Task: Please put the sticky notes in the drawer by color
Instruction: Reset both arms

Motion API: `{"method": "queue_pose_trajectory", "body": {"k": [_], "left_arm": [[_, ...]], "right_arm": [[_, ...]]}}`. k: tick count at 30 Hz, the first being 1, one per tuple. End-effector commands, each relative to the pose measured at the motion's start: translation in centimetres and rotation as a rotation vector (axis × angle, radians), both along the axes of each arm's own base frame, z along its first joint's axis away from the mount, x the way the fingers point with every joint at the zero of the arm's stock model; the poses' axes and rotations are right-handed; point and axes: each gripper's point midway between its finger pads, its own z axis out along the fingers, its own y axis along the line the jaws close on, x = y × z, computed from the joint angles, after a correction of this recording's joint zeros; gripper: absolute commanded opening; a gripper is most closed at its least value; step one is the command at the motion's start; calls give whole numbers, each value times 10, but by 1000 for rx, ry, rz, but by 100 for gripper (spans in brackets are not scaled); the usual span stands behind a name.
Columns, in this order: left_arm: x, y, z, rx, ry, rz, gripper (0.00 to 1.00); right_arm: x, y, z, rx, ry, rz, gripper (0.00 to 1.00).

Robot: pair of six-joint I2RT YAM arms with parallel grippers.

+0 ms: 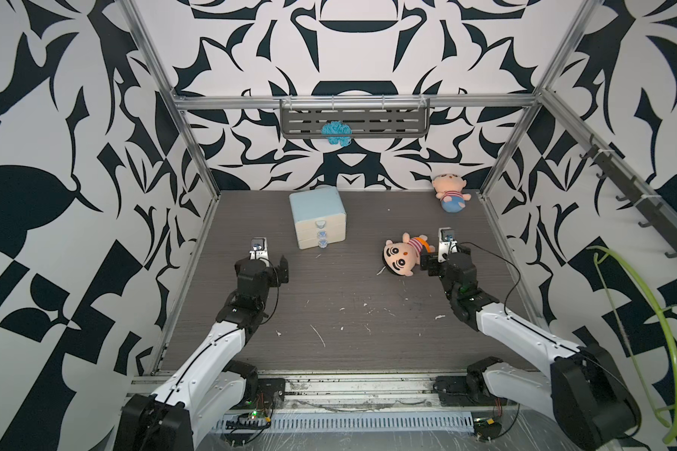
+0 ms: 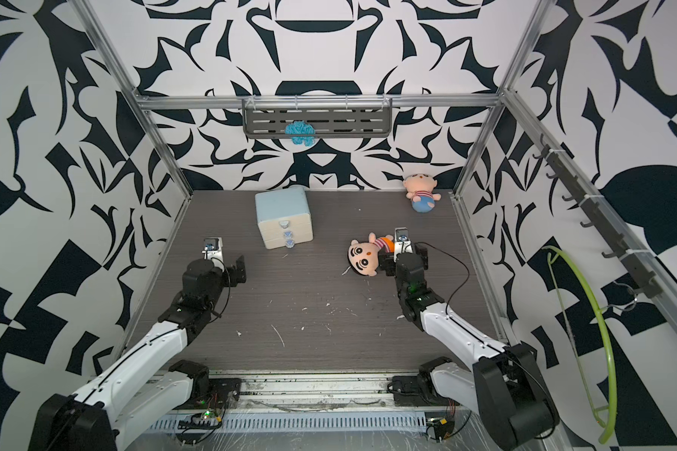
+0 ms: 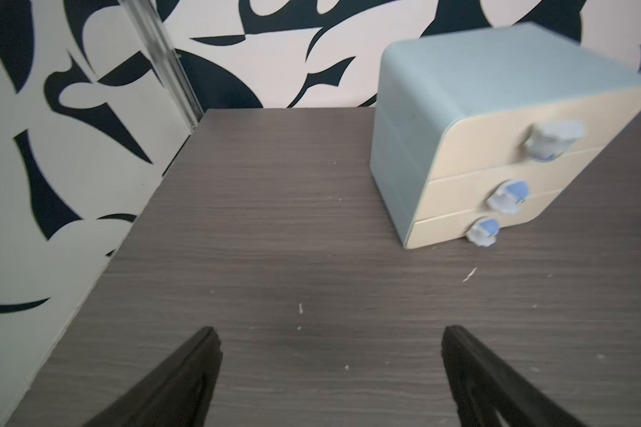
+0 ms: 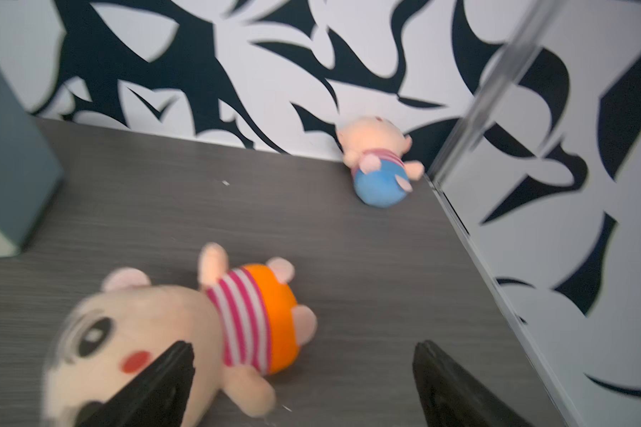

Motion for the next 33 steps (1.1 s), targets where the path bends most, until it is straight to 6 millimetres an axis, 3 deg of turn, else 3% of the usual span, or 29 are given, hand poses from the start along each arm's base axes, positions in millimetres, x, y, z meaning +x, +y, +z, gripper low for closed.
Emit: {"method": "queue_pose_trajectory", "body": {"k": [1,9,12,18,19,22,23,33], "left_arm": [[4,15,16,27,-153,16,99],[27,25,-11,-30,-174,-47,99],[40,21,-15,-72,-168,-70,99],[64,17,-57,-89,-94,-82,99],[70,17,-54,-85,-116,-83,99],[77,27,-67,-113,24,-20,99],[77,27,-61,-107,-41,-30,99],[76,27,-64,-113,-7,-25,99]], "right_arm": [[2,-29,-8,4,-51,-87,99],[22,-55,-63,95,-55,-126,99],[21,-54,-66,114,-17,-103,99],[32,-41,-72,124,37,-18,99],[33,-40,-74,124,59,-15,99],[33,-41,-73,126,50,-17,99],[33,-41,-74,126,58,-16,99],[33,-41,-73,129,53,-20,99]]}}
